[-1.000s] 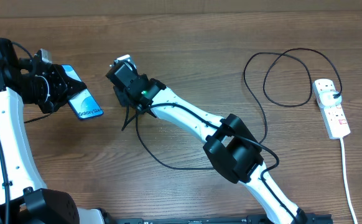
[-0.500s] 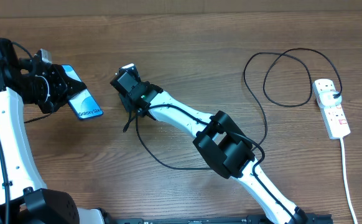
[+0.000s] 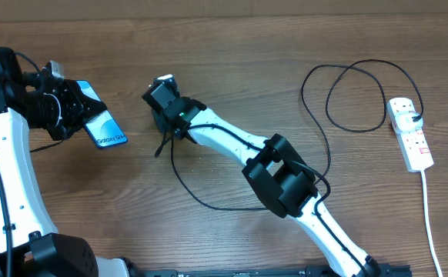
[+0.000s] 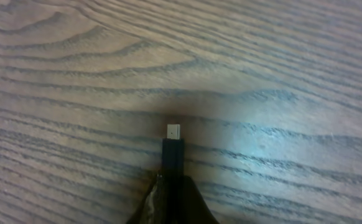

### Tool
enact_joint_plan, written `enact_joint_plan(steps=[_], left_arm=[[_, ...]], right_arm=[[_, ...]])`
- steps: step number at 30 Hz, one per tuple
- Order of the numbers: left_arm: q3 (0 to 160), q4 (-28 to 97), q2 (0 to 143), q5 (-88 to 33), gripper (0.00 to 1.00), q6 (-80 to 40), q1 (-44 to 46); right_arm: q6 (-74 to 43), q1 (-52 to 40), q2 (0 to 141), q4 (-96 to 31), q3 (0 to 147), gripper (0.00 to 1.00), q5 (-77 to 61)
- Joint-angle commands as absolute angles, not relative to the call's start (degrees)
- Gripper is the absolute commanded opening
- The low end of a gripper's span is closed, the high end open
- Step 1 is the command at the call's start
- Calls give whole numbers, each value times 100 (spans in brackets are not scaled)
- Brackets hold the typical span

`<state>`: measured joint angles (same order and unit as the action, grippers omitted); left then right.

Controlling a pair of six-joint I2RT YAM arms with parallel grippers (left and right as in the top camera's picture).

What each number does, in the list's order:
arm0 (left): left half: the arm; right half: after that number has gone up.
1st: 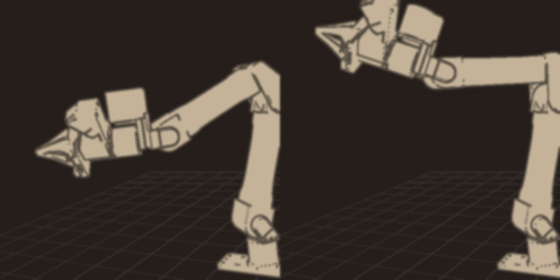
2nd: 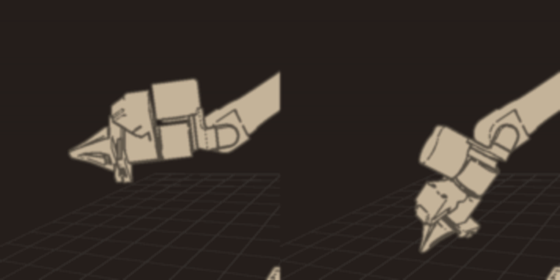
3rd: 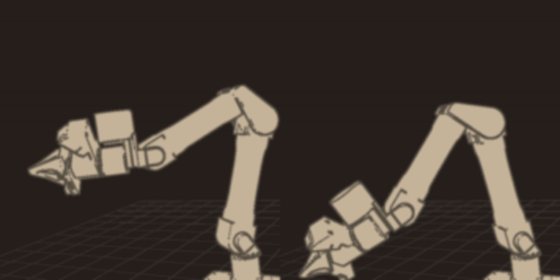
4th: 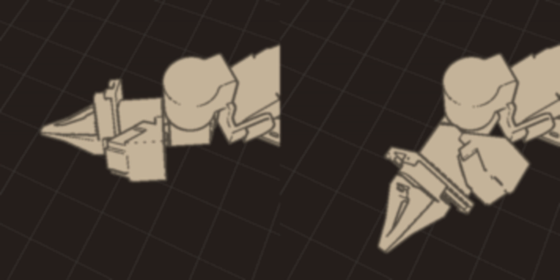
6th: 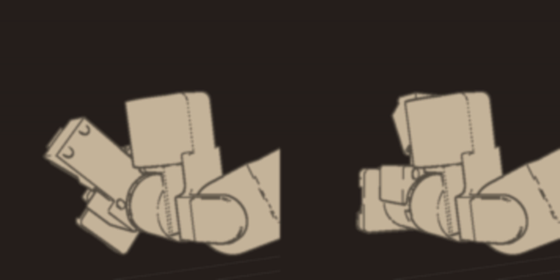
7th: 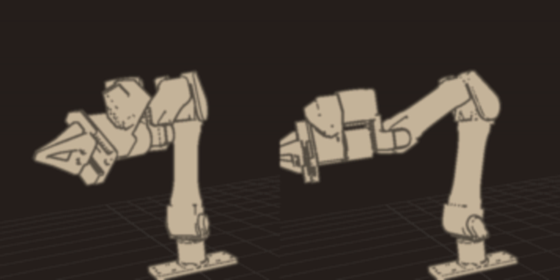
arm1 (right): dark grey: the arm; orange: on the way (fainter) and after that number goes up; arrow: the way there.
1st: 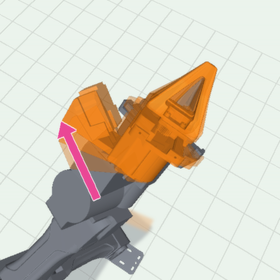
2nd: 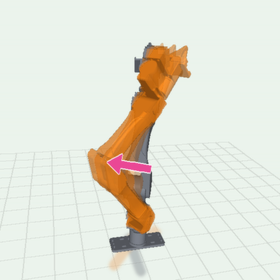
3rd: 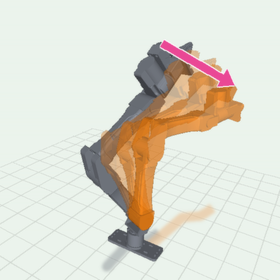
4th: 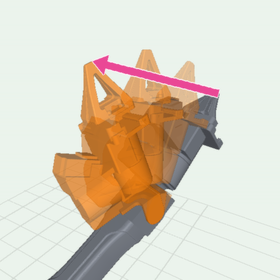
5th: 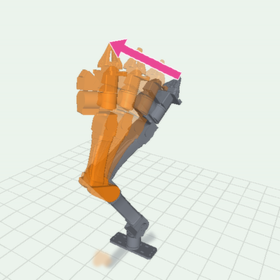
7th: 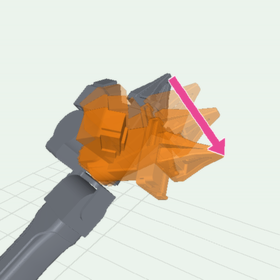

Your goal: Plug charger to phone and switch on socket

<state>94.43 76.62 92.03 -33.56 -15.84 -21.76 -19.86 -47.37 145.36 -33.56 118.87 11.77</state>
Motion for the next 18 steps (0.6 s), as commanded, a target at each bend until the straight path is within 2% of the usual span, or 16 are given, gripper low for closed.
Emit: enact_joint_plan(steps=[1, 6, 11, 14, 18], left_arm=[[9539, 7627, 9118, -3409, 4, -1413, -2174], [9539, 7627, 9118, -3404, 4, -1411, -2174], [9539, 7590, 9118, -3404, 4, -1411, -2174], [9539, 7533, 9118, -3404, 4, -1411, -2174], [9539, 7476, 9118, -3404, 4, -1413, -2174]], right_arm=[[-2112, -4650, 14597, -3986, 11845, 4, 873], [-2097, -4410, 14593, -5994, 11852, 4, 902], [-1409, -3898, 14593, -8079, 11852, 4, 897], [-1304, -3562, 14593, -8670, 11852, 4, 884], [-1302, -3181, 14593, -8641, 11852, 8, 250]])
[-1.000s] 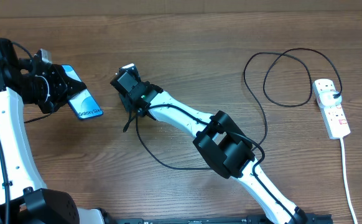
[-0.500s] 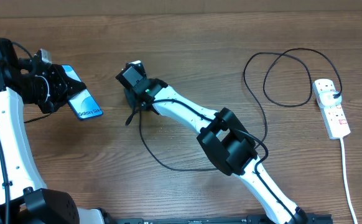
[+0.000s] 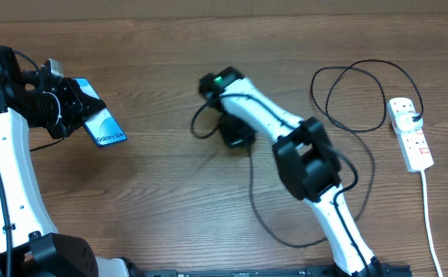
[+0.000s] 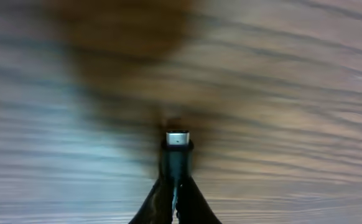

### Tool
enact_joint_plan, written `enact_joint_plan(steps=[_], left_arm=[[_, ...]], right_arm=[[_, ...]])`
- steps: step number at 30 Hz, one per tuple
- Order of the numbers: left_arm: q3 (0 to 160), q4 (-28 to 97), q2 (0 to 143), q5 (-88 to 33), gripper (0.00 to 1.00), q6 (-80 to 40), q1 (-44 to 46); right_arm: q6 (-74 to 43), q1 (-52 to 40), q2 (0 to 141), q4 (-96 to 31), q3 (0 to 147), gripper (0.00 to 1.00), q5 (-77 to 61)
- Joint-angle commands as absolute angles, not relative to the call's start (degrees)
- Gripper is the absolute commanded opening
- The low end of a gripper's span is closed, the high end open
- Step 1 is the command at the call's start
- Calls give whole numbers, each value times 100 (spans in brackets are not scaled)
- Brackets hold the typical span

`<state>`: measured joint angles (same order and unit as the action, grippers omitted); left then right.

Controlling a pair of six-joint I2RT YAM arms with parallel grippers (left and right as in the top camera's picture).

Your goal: Plug charger to phone and switch on socket

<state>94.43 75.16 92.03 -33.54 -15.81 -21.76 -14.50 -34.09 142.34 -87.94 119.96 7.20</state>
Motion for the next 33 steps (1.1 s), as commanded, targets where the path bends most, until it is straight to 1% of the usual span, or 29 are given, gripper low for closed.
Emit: enact_joint_plan(steps=[1, 4, 7, 13, 15, 20, 25, 28, 30, 32, 33], left_arm=[[9539, 7476, 9118, -3404, 4, -1413, -2174], [9539, 7476, 9118, -3404, 4, -1411, -2174], [9539, 7476, 9118, -3402, 4, -1411, -2174], [9539, 7476, 9118, -3258, 4, -1411, -2174], [9539, 7478, 9118, -3240, 4, -1411, -2174], [9539, 7478, 9118, -3240, 4, -1411, -2174], [9539, 7474, 9118, -3240, 4, -1411, -2174], [9539, 7470, 9118, -3240, 4, -1413, -2174], [9539, 7470, 9118, -3240, 4, -1413, -2174], [9539, 7470, 9120, -3240, 4, -1413, -2174], [9539, 7467, 9120, -3240, 4, -1411, -2174]], right_arm=[[-1302, -3116, 14593, -8593, 11852, 12, 54], [-1315, -2978, 14573, -8394, 11858, 22, -351], [-1363, -2954, 14431, -8281, 11883, 29, -353], [-1367, -2954, 13513, -8200, 11909, 34, -307], [-1455, -2954, 13072, -8285, 11907, 39, -274], [-2003, -2956, 12160, -8593, 11893, 39, 423], [-2274, -3044, 11526, -8552, 11568, 36, 646], [-2521, -3229, 11074, -8156, 10930, 35, 1037], [-2571, -3404, 10613, -7677, 10241, 35, 1253], [-2545, -3529, 10138, -7172, 9524, 38, 1330], [-2545, -3562, 9894, -6877, 9102, 44, 1313]])
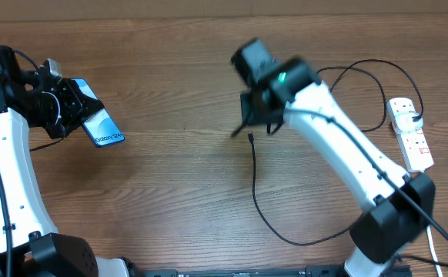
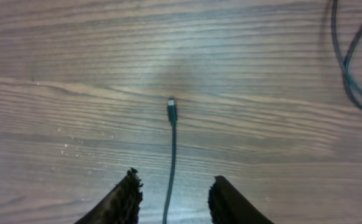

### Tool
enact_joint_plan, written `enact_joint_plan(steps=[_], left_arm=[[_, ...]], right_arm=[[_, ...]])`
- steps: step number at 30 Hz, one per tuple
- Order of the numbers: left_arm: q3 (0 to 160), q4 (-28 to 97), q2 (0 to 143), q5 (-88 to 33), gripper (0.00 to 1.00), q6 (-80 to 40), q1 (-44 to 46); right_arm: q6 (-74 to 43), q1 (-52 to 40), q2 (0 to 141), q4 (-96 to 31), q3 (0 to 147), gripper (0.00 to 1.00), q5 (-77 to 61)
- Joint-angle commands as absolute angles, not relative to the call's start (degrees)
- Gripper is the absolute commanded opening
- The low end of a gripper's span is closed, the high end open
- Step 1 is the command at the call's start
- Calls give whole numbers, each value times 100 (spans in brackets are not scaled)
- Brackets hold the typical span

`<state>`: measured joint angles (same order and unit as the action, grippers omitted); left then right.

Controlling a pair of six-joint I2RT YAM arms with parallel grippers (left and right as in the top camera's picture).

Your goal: Plug charger to phone and switch on socket

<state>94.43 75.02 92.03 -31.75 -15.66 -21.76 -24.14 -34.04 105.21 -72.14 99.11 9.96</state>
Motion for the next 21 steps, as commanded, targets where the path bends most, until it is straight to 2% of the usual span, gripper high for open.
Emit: enact_joint_plan(steps=[1, 2, 3, 4, 6, 7, 13, 21], left_arm=[[9539, 7465, 9120, -3240, 4, -1413, -2174], [9539, 7467, 9120, -3242, 4, -1415, -2174], [9539, 7470, 9120, -3242, 4, -1415, -2174], [9539, 7474, 9120, -3242, 4, -1415, -2174], [9539, 7478, 9122, -3240, 4, -1413, -2174], [9539, 7478, 9122, -3242, 4, -1413, -2174], [9539, 7476, 9122, -3242, 4, -1417, -2171], [9539, 7494, 9122, -3306, 4, -1415, -2171]], right_arm=[[-2521, -3562, 9714, -6630, 8764, 57, 1227], [-2486, -3562, 9594, -6390, 8442, 66, 1118], [-2370, -3511, 9526, -6130, 8125, 68, 972], [-2292, -3450, 9524, -5966, 7920, 64, 864], [-2241, -3271, 9644, -5754, 7631, 45, 615], [-2167, -3186, 9758, -5752, 7605, 41, 482], [-1507, -2912, 10554, -5393, 7625, 29, -209], [-1476, -2923, 11203, -4447, 7625, 28, -585]])
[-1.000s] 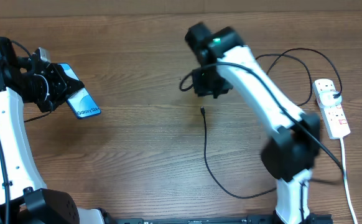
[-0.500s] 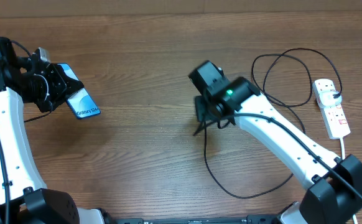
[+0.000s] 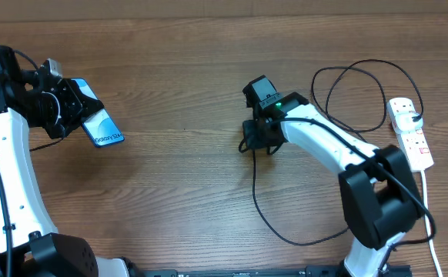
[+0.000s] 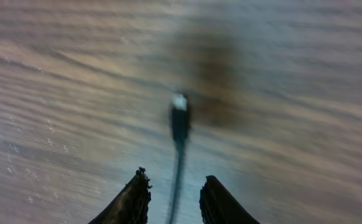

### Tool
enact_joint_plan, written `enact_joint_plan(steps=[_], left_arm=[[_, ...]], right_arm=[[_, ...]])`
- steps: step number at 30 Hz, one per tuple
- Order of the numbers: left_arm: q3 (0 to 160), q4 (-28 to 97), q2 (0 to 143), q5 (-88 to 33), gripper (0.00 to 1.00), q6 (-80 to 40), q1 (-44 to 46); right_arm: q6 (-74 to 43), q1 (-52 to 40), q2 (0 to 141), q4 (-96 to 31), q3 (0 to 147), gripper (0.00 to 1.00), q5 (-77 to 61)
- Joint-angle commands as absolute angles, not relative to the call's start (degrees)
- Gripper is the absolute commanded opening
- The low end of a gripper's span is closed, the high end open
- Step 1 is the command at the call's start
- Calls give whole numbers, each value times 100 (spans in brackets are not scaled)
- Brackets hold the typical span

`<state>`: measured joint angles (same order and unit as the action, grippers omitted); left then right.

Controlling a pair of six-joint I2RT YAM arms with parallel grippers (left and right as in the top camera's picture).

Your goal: Plug charger to phone and switch on socket

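My left gripper (image 3: 68, 108) is shut on a blue-screened phone (image 3: 102, 129), held tilted above the table's left side. The black charger cable (image 3: 255, 192) lies on the table. Its connector end (image 4: 180, 103) points away from my right gripper (image 4: 173, 183) in the blurred right wrist view. That gripper (image 3: 255, 141) is open low over the cable end, with the cable running between the fingers (image 4: 133, 202) and touching neither. A white power strip (image 3: 410, 140) lies at the far right, with the charger's plug (image 3: 414, 117) seated in it.
The cable makes loose loops (image 3: 355, 96) between my right arm and the power strip. The strip's white lead (image 3: 430, 223) runs off the front right edge. My right arm (image 3: 339, 154) crosses the table's right half.
My right gripper, still open, has come down closer to the table over the cable's connector end, and its fingers stand a little nearer together. The left gripper and phone have not moved.
My right gripper was shut on the connector near the phone, then held it further right at mid-table. By 0.7 s ago it was open and raised, with the cable lying on the table. Now it is low over the cable end. The left gripper held the phone throughout.
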<state>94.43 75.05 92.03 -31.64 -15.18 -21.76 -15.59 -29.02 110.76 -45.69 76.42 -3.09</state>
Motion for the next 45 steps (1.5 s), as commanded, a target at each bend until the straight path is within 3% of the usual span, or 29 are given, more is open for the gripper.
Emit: enact_joint_plan(steps=[1, 45], left_arm=[[9539, 7507, 9122, -3310, 4, -1415, -2171], [9539, 7620, 9122, -3452, 4, -1367, -2171]], right_arm=[[-1496, -2923, 11255, -4386, 7625, 28, -622], [-1492, -2912, 11550, -4134, 7623, 21, 43]])
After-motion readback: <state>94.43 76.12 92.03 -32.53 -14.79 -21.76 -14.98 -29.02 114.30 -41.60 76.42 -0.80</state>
